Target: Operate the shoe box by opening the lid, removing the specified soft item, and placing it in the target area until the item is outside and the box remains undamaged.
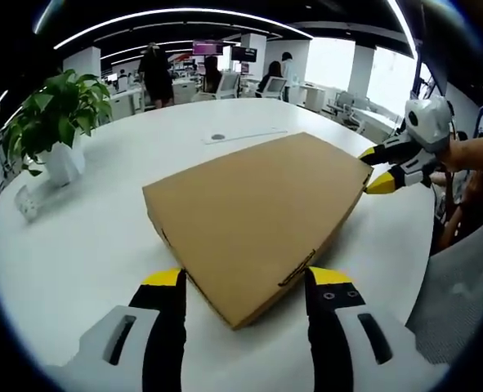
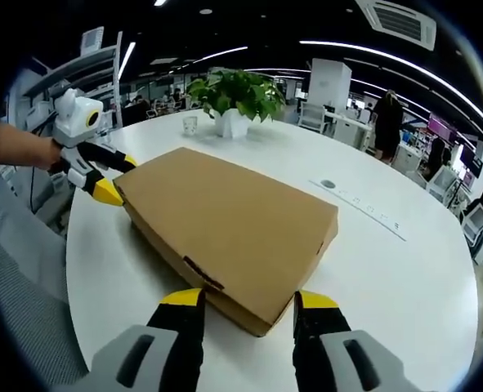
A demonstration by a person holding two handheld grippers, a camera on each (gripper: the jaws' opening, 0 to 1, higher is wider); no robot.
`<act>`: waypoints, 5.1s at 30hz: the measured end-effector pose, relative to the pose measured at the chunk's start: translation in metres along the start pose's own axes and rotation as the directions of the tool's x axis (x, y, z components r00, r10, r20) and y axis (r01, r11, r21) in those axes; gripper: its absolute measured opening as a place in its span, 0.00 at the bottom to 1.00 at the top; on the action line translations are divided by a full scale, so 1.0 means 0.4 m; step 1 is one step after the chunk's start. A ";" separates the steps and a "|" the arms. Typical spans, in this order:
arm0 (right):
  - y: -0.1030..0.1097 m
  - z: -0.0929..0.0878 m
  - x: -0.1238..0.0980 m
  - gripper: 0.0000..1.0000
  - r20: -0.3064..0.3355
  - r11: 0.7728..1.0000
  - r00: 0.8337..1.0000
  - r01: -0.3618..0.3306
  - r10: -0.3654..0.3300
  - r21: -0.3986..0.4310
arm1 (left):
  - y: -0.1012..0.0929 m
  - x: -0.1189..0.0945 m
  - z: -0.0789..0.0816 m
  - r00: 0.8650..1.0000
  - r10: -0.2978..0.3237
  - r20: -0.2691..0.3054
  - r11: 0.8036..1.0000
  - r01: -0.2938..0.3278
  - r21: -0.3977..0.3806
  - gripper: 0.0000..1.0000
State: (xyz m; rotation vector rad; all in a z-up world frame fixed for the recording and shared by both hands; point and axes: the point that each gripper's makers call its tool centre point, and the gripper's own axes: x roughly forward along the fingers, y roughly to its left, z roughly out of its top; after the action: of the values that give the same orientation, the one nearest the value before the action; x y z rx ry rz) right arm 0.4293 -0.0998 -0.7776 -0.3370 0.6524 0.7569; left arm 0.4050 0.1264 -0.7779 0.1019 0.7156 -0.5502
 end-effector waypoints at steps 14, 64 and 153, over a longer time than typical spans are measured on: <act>0.029 -0.002 -0.002 0.38 -0.019 1.000 1.000 0.014 -0.014 -0.009 | 0.014 -0.011 -0.009 1.000 -0.020 -0.022 1.000 0.020 0.016 0.59; 0.239 -0.002 -0.024 0.30 -0.041 0.999 0.999 -0.023 0.022 -0.029 | 0.073 -0.145 -0.098 0.987 -0.106 -0.122 0.988 0.119 0.100 0.58; 0.310 0.146 -0.136 0.36 0.091 0.997 0.994 -0.062 0.057 0.047 | 0.080 -0.285 -0.026 0.991 -0.134 -0.005 0.991 0.134 0.015 0.68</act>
State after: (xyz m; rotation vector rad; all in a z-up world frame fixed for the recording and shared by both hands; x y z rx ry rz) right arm 0.3346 -0.0137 -0.7047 -0.2370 0.5979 0.8066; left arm 0.3445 0.2072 -0.7149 0.0695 0.7252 -0.6839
